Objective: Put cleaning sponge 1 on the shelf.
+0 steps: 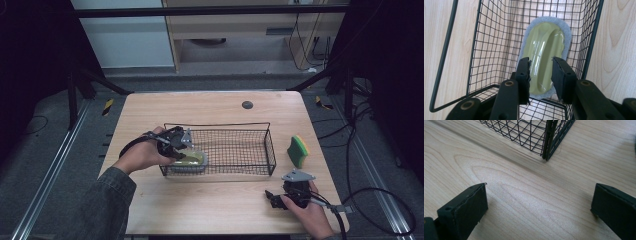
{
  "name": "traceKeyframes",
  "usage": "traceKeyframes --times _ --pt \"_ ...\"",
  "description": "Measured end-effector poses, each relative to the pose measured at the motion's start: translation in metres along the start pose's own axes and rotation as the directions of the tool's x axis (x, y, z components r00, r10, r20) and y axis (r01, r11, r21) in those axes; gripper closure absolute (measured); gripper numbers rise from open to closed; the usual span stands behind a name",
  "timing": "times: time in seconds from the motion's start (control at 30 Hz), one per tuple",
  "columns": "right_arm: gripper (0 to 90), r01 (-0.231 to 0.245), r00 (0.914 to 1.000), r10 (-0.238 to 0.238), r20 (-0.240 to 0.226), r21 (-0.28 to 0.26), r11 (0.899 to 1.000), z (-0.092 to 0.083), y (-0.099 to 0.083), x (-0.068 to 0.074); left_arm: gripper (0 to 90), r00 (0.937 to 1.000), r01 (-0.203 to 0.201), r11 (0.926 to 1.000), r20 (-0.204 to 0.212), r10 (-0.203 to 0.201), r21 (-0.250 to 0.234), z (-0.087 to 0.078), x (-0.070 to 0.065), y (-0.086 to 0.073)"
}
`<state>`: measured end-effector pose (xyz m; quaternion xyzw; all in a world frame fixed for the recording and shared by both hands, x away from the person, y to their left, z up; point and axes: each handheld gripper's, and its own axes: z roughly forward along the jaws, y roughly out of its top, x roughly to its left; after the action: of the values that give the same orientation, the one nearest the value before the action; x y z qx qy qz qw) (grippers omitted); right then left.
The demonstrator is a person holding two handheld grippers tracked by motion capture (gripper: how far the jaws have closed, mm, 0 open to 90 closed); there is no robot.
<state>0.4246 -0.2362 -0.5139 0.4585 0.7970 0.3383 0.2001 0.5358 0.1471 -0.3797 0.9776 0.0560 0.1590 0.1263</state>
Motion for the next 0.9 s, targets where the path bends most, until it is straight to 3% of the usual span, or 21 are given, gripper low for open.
traceKeyframes --times 0.53,0.6,0.73,0.9 --pt "0.7 0.000 1.0000 0.000 0.000 0.000 1.000 0.0000 0.0000 0.0000 60.8 0.9997 0.012 0.9998 -0.020 -0.012 -0.015 -0.0025 -0.0004 0.0026" --pt "0.7 0.000 1.0000 0.000 0.000 0.000 1.000 0.0000 0.0000 0.0000 57.5 0.9983 0.034 0.9991 -0.046 -0.035 -0.025 -0.0044 -0.0007 0.0023" --pt "0.7 -0.002 1.0000 0.002 -0.002 0.000 1.000 -0.0001 0.0000 0.0001 47.1 0.9915 0.077 0.9961 -0.102 -0.081 -0.043 -0.0070 -0.0034 0.0010" --pt "0.7 -0.001 1.0000 0.001 -0.001 0.000 1.000 -0.0001 0.0000 0.0001 27.2 0.9707 0.128 0.9905 -0.198 -0.136 -0.051 -0.0095 -0.0067 -0.0027"
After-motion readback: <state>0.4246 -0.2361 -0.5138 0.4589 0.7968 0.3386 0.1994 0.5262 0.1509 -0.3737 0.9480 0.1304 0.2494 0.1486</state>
